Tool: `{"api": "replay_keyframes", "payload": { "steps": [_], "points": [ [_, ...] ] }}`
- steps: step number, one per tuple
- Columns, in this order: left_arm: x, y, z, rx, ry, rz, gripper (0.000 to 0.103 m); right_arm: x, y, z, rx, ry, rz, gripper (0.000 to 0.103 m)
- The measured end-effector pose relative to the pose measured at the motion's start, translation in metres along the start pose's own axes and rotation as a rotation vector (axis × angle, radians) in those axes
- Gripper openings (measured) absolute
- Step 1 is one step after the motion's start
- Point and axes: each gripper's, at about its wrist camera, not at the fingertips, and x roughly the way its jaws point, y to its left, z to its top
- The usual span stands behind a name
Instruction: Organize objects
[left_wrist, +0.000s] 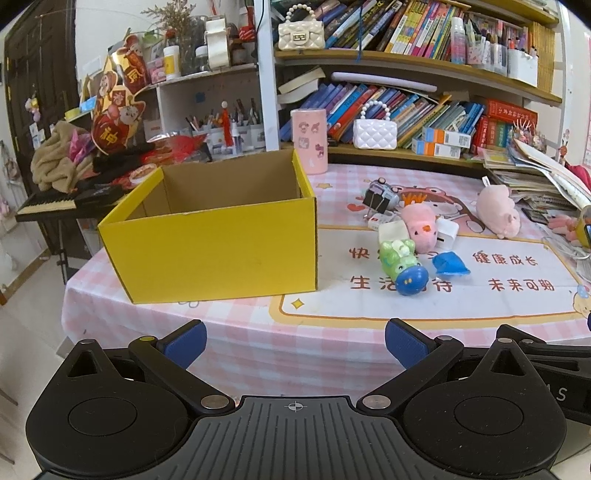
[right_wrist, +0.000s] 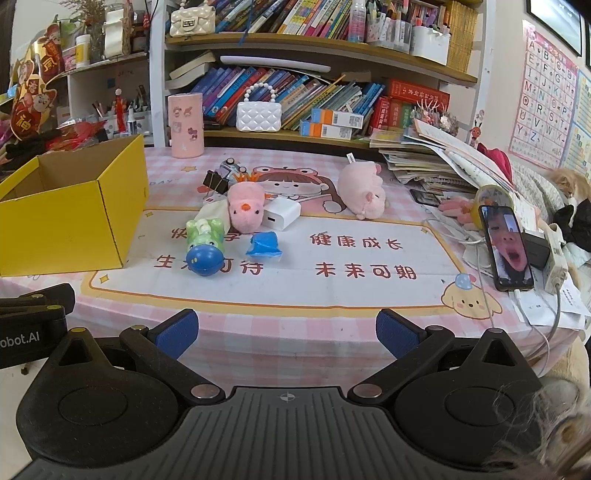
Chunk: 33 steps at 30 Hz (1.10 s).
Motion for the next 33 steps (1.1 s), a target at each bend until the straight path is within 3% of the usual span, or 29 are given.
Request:
{"api": "replay_keyframes", "payload": {
  "steps": [17,33],
  "points": [
    [0.0034,0.0050,-0.0004,-0.025,0.030,-0.014,0.103,-0.0009,0.0013,0.0008,-0.006,-0.004,0.000,0.103],
    [0.0002,0.0051,0.0047,-0.004,-0.001,-0.009,0.103,-0.0015,0.0085,0.0055,-0.029,-0.025,-0.024,0.103]
  ]
}}
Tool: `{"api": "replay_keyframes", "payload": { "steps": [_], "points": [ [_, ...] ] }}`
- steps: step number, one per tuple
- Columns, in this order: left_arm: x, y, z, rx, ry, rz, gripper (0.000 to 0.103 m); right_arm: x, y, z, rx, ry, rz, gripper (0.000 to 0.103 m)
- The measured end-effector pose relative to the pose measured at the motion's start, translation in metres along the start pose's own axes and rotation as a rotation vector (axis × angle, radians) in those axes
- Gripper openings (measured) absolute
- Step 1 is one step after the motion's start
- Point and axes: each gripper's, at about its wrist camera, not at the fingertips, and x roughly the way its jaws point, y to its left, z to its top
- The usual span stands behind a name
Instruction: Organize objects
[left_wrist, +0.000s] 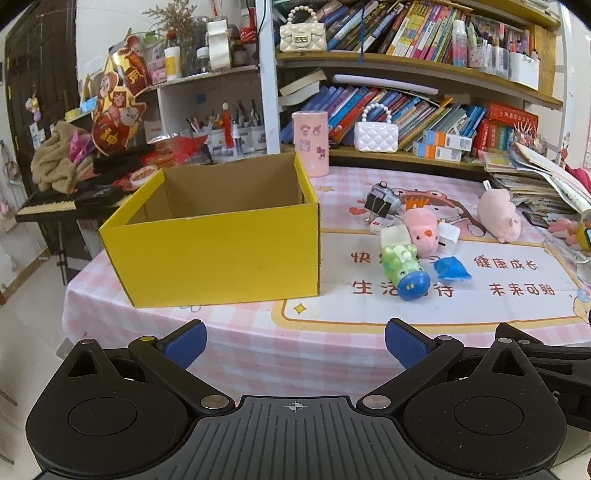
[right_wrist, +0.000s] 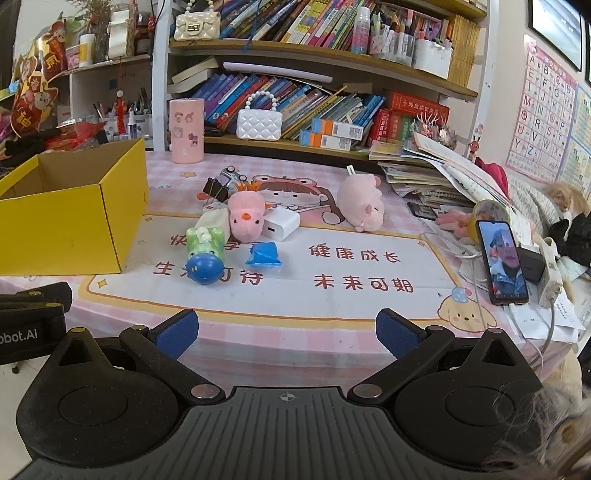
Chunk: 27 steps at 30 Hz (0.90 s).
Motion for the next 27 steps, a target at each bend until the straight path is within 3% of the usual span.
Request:
{"api": "replay_keyframes", "payload": {
  "steps": [13,22,27],
  "points": [
    [0.009,-0.009,0.006,-0.004,-0.001,-0.029,0.103,0.012,-0.006,0.004,-0.033,0.022,-0.009,0.103],
    [0.022,-0.018,0.007,-0.059,0.010,-0.080,0.103,0.027,-0.013,0.003,-0.082,0.045,0.047,0.103],
    [0.031,-0.029,0.012,-0.042,0.033,-0.073,0.103,0.040,-0.025,0.008,-0.067,0.066,0.086,0.103]
  ]
}}
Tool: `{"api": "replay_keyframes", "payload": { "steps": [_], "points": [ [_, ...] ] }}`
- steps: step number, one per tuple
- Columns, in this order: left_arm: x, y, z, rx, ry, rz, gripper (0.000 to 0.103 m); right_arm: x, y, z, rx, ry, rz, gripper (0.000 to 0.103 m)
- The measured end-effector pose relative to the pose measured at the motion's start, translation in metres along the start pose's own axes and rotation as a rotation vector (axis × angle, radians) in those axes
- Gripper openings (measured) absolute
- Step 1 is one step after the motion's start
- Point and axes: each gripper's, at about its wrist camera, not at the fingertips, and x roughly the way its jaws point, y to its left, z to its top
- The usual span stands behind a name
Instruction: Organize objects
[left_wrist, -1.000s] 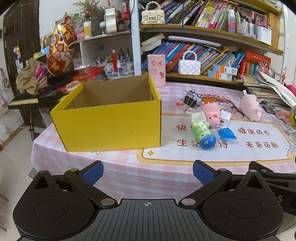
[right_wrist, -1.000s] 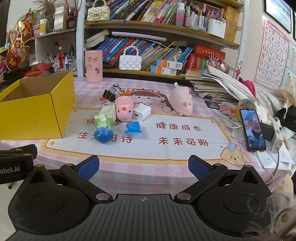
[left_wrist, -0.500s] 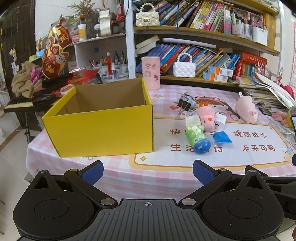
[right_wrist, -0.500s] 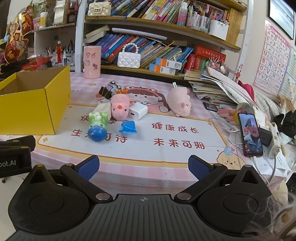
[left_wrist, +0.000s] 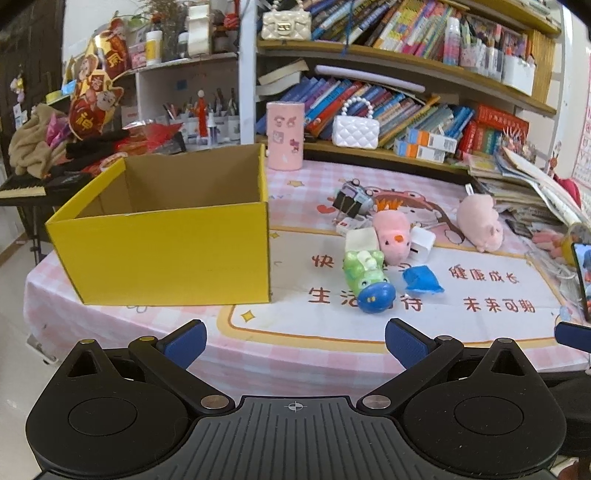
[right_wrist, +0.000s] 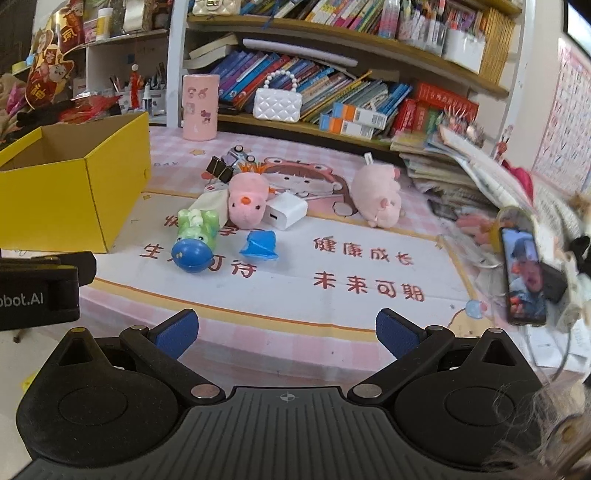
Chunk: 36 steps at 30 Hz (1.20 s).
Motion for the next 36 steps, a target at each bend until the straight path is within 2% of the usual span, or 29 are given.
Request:
{"api": "replay_keyframes", "payload": {
  "steps": [3,8,13,16,18,20,23,27,32,34,36],
  "points": [
    [0.007,-0.005,0.003,-0.008,0.023,-0.026,0.103,0.011,-0.018,0.003,0.081,0.046,0.072,0.103],
    [0.018,-0.014,0.011,-0.030,0.033,-0.027,0.103,0.023,-0.037,0.011,0.103,0.068,0.031,0.103],
    [0.029,-0.022,0.018,-0.072,0.034,0.017,0.102,0.034,-0.051,0.019,0.095,0.054,0.050,0.100],
    [0.032,-0.020,0.023,-0.116,0.034,0.033,0.101,0.042,-0.058,0.026,0.075,0.052,0.091,0.088],
    [0.034,-0.020,0.026,-0.136,0.035,0.043,0.100,0.051,-0.063,0.031,0.077,0.053,0.131,0.068],
    [0.037,-0.020,0.029,-0.155,0.042,0.051,0.098,0.062,-0.066,0.037,0.084,0.059,0.166,0.057],
    [0.039,-0.021,0.031,-0.182,0.047,0.065,0.097,0.078,-0.065,0.047,0.089,0.063,0.224,0.053],
    [0.037,-0.021,0.034,-0.217,0.039,0.087,0.097,0.102,-0.056,0.059,0.064,0.066,0.289,0.053],
    [0.037,-0.024,0.036,-0.230,0.049,0.126,0.097,0.135,-0.039,0.066,0.013,0.106,0.328,0.053],
    [0.038,-0.027,0.037,-0.231,0.053,0.137,0.097,0.147,-0.036,0.065,0.009,0.131,0.341,0.047],
    [0.040,-0.029,0.039,-0.228,0.057,0.142,0.097,0.157,-0.038,0.064,0.015,0.161,0.366,0.036]
  ]
}}
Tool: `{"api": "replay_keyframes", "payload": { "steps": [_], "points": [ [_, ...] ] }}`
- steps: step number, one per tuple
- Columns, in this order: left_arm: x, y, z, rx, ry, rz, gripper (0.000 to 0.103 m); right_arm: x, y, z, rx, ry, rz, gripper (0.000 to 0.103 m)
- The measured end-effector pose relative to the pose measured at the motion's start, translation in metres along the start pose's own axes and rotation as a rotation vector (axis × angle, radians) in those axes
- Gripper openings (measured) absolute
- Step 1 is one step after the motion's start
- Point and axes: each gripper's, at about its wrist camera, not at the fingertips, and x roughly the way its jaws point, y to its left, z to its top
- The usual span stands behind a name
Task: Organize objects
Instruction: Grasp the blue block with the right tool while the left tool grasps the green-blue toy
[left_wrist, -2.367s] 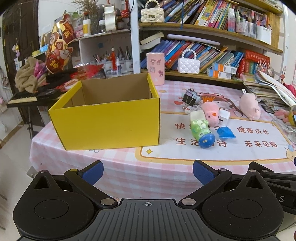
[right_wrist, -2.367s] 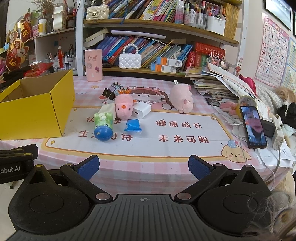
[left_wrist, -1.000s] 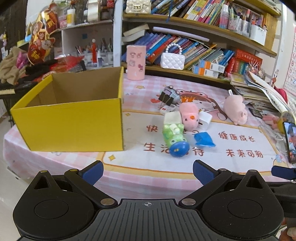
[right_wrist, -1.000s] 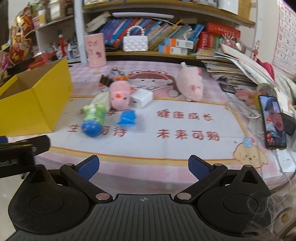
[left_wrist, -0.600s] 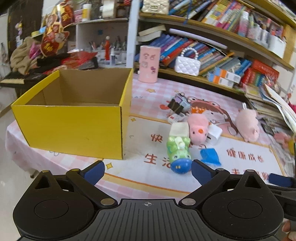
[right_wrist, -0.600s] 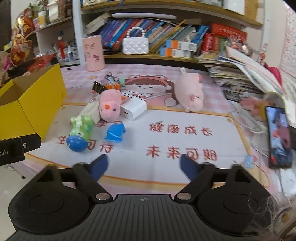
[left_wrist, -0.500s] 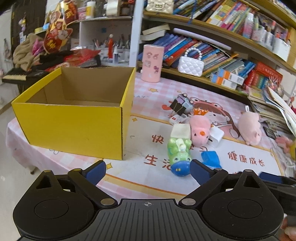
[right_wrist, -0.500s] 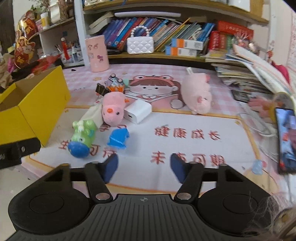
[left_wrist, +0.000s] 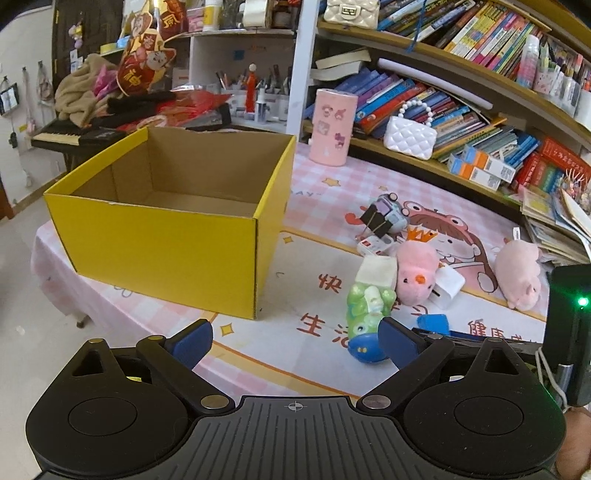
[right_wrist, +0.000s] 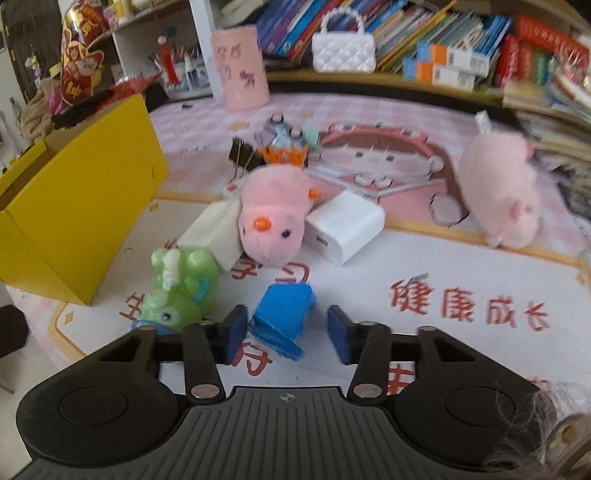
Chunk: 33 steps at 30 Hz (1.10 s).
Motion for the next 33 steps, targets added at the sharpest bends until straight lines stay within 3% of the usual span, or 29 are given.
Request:
{"api": "replay_keyframes", "payload": {
  "steps": [6,12,15,23,24,28,33],
  "points": [
    [0.015,-0.019,0.002,0.027,0.023,-0.015,0.096,-0.010,-0.019,0.001,0.002,-0.039,0.009,0.028],
    [0.043,-0.041,0.002,0.073,0.075,-0.048,0.084,-0.043,-0.053,-0.002,0.025,-0.055,-0.023,0.028],
    [0.059,-0.050,0.003,0.099,0.086,-0.050,0.083,-0.056,-0.065,-0.009,0.040,-0.045,-0.030,0.028],
    [0.099,-0.063,0.001,0.150,0.160,-0.037,0.072,-0.072,-0.065,-0.014,-0.033,-0.072,-0.030,0.028],
    [0.102,-0.065,0.000,0.158,0.164,-0.032,0.069,-0.073,-0.065,-0.014,-0.043,-0.077,-0.029,0.028],
    [0.107,-0.070,-0.004,0.196,0.160,-0.020,0.040,-0.076,-0.062,-0.016,-0.066,-0.088,-0.026,0.028],
    [0.083,-0.061,0.003,0.115,0.120,-0.047,0.038,-0.078,-0.063,-0.020,-0.073,-0.084,-0.016,0.028]
  ]
}}
